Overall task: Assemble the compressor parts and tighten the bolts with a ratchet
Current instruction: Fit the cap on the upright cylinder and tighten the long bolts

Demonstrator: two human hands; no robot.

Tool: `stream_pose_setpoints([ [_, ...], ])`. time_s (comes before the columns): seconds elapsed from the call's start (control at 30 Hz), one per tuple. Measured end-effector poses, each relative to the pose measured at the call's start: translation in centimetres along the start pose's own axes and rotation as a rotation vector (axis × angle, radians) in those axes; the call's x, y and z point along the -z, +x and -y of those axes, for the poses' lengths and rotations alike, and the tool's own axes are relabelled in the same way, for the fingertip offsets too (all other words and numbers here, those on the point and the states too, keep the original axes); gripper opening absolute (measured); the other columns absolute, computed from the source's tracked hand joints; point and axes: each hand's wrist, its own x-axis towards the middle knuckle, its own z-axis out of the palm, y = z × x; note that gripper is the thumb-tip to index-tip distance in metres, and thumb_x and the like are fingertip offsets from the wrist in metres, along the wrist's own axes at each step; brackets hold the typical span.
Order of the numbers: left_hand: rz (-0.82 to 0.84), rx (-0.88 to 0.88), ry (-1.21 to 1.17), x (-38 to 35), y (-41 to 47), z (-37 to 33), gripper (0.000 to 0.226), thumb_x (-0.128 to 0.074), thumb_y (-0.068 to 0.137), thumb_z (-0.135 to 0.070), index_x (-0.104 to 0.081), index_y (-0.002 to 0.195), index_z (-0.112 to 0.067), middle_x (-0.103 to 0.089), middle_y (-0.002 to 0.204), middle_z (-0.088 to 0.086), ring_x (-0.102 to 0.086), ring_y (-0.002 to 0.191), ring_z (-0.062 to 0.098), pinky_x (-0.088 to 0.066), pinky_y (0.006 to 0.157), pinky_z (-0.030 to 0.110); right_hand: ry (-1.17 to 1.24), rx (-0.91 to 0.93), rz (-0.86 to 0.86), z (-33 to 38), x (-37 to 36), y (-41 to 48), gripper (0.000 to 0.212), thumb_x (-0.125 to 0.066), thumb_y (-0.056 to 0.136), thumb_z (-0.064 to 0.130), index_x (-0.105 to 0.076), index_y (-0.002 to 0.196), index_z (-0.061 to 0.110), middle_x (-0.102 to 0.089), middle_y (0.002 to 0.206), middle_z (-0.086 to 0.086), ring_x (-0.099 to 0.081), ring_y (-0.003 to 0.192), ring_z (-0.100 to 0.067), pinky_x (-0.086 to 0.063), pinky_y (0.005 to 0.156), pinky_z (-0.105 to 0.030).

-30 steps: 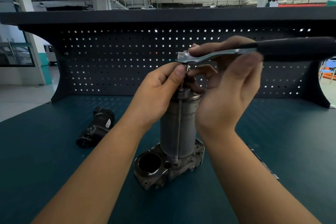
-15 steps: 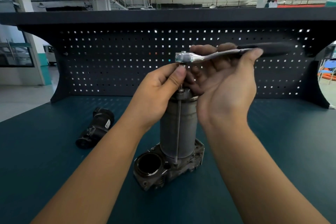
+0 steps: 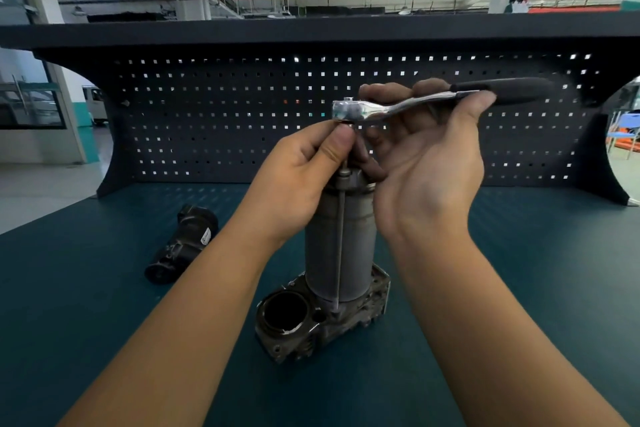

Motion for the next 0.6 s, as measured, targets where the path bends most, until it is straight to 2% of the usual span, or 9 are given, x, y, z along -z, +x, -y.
stream_pose_setpoints([
  [0.03,-0.001,-0.001,0.006,0.0,0.0,0.1,0.031,-0.037,0.094,-0.029,-0.058,0.077,-0.013,-0.069,0.070,-0.007,-0.066,0.075,0.005,-0.048,0.074,0.015,0.066,-0.024,0.011,0.1,-0.2,0.2,0.049,-0.014,0.100,0.049,-0.048,0.084,0.018,-0.069,0.077,-0.007,-0.061,0.063,-0.019,-0.040,0.049,-0.023],
  [0.1,-0.011,0.012,0.008,0.1,0.0,0.1,0.032,-0.037,0.094,-0.032,-0.060,0.078,-0.016,-0.070,0.072,-0.007,-0.066,0.076,0.005,-0.048,0.074,0.015,-0.012,0.082,0.060,0.1,-0.5,-0.1,0.049,-0.015,0.100,0.048,-0.048,0.085,0.015,-0.068,0.074,-0.009,-0.062,0.065,-0.023,-0.042,0.051,-0.025],
  [0.17,-0.025,0.024,0.004,0.0,-0.1,0.0,0.030,-0.039,0.092,-0.036,-0.062,0.082,-0.019,-0.070,0.073,-0.010,-0.066,0.075,0.001,-0.048,0.071,0.012,-0.154,0.365,0.126,-0.6,-0.8,-0.7,0.040,-0.023,0.100,0.042,-0.049,0.089,0.014,-0.066,0.075,-0.011,-0.064,0.069,-0.024,-0.048,0.058,-0.029],
  [0.27,-0.021,0.027,-0.035,0.2,-0.1,0.0,0.019,-0.043,0.093,-0.025,-0.061,0.089,-0.019,-0.070,0.075,-0.013,-0.065,0.075,-0.002,-0.049,0.068,0.011,-0.380,0.794,0.389,-1.3,-0.2,-0.7,0.030,-0.037,0.098,0.040,-0.049,0.093,0.013,-0.061,0.082,-0.015,-0.063,0.079,-0.034,-0.051,0.071,-0.041],
  [0.33,-0.016,0.022,-0.022,0.4,-0.1,0.0,0.019,-0.045,0.095,-0.015,-0.063,0.090,-0.014,-0.070,0.078,-0.010,-0.065,0.079,0.001,-0.049,0.072,0.014,-0.558,0.924,0.478,-1.4,0.3,-0.1,0.035,-0.041,0.097,0.043,-0.053,0.097,0.010,-0.060,0.089,-0.010,-0.061,0.081,-0.039,-0.047,0.072,-0.055],
  [0.4,0.008,0.022,-0.015,0.5,-0.1,-0.1,0.022,-0.043,0.096,-0.016,-0.063,0.090,-0.007,-0.069,0.078,-0.008,-0.065,0.078,0.003,-0.050,0.072,0.015,-0.618,0.972,0.452,-1.4,0.7,0.1,0.037,-0.041,0.097,0.044,-0.053,0.096,0.009,-0.059,0.091,-0.008,-0.062,0.081,-0.039,-0.046,0.071,-0.057],
  [0.47,0.033,0.027,-0.027,0.4,-0.1,-0.3,0.028,-0.042,0.094,-0.025,-0.060,0.086,-0.006,-0.069,0.073,-0.009,-0.065,0.073,0.001,-0.049,0.068,0.013,-0.506,0.876,0.382,-1.2,0.2,-0.2,0.031,-0.038,0.098,0.041,-0.052,0.091,0.014,-0.062,0.086,-0.011,-0.064,0.079,-0.034,-0.051,0.071,-0.044],
  [0.53,0.038,0.039,-0.037,0.3,-0.1,-0.4,0.028,-0.041,0.090,-0.030,-0.057,0.079,-0.009,-0.069,0.071,-0.007,-0.065,0.071,0.004,-0.049,0.068,0.014,-0.276,0.578,0.190,-0.7,-0.6,-0.5,0.035,-0.029,0.101,0.038,-0.049,0.090,0.012,-0.067,0.076,-0.011,-0.067,0.073,-0.027,-0.052,0.062,-0.030],
  [0.6,0.042,0.042,-0.037,0.2,-0.1,-0.3,0.028,-0.040,0.090,-0.030,-0.055,0.075,-0.011,-0.069,0.070,-0.004,-0.066,0.073,0.008,-0.050,0.070,0.017,-0.107,0.222,0.049,-0.2,-0.5,-0.2,0.046,-0.019,0.101,0.044,-0.050,0.087,0.013,-0.070,0.074,-0.008,-0.068,0.072,-0.023,-0.047,0.055,-0.025],
])
